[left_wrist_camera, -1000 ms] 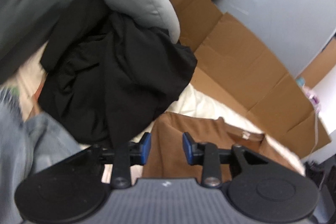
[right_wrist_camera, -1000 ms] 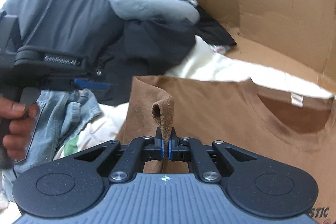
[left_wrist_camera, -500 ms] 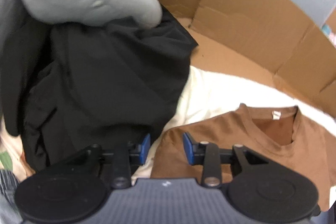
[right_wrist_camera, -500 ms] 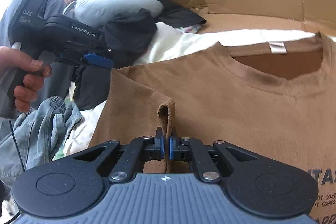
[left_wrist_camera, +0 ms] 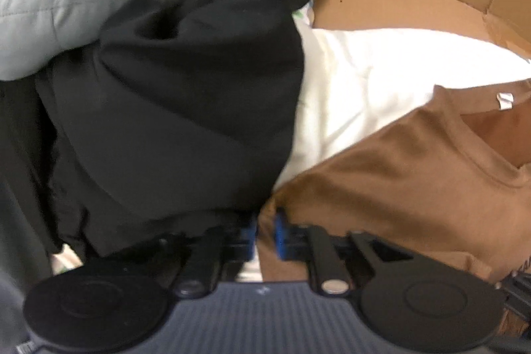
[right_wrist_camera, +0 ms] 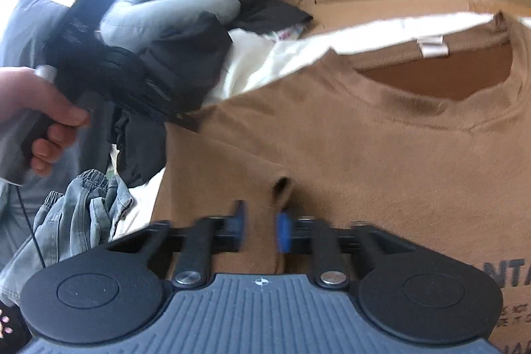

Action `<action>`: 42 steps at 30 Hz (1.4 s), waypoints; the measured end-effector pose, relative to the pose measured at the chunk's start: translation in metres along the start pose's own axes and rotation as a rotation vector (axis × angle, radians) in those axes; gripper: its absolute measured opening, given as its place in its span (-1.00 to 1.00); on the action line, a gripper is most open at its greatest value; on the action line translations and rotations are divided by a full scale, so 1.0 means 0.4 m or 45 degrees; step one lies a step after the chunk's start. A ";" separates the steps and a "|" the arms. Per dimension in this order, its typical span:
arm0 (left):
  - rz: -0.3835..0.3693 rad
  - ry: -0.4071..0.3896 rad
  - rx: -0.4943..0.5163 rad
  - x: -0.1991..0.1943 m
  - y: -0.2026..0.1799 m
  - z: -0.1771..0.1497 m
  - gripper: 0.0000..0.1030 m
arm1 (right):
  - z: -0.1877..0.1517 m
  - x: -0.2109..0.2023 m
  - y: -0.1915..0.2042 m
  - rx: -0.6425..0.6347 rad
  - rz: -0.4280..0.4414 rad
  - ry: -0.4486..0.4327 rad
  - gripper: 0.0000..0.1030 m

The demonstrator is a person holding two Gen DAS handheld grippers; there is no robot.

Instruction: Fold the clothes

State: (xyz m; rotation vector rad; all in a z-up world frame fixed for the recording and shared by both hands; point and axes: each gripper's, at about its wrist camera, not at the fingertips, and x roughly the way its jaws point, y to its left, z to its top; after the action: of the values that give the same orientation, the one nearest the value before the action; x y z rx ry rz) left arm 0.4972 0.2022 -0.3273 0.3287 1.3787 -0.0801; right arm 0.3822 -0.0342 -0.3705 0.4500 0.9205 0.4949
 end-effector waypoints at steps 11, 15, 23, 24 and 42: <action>-0.069 -0.082 -0.132 -0.044 0.083 -0.017 -0.61 | 0.019 0.012 -0.003 0.040 -0.025 -0.020 -0.98; -0.062 -0.167 -0.185 -0.108 0.126 -0.027 -0.60 | 0.028 0.013 -0.015 0.040 -0.048 -0.032 -0.98; -0.188 -0.178 -0.079 -0.152 0.101 -0.088 -0.80 | 0.031 0.006 -0.009 0.023 -0.059 -0.040 -0.98; -0.198 -0.167 -0.079 -0.145 0.096 -0.091 -0.80 | 0.028 0.004 -0.009 0.021 -0.062 -0.040 -0.98; 0.006 -0.075 -0.034 -0.022 0.064 -0.053 -0.93 | 0.011 -0.026 0.001 -0.030 -0.076 -0.035 -0.99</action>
State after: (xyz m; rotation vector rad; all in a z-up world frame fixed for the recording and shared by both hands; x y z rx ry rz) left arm 0.4816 0.2313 -0.3174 0.3049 1.3195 -0.0667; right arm 0.3805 -0.0406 -0.3615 0.4059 0.8983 0.4434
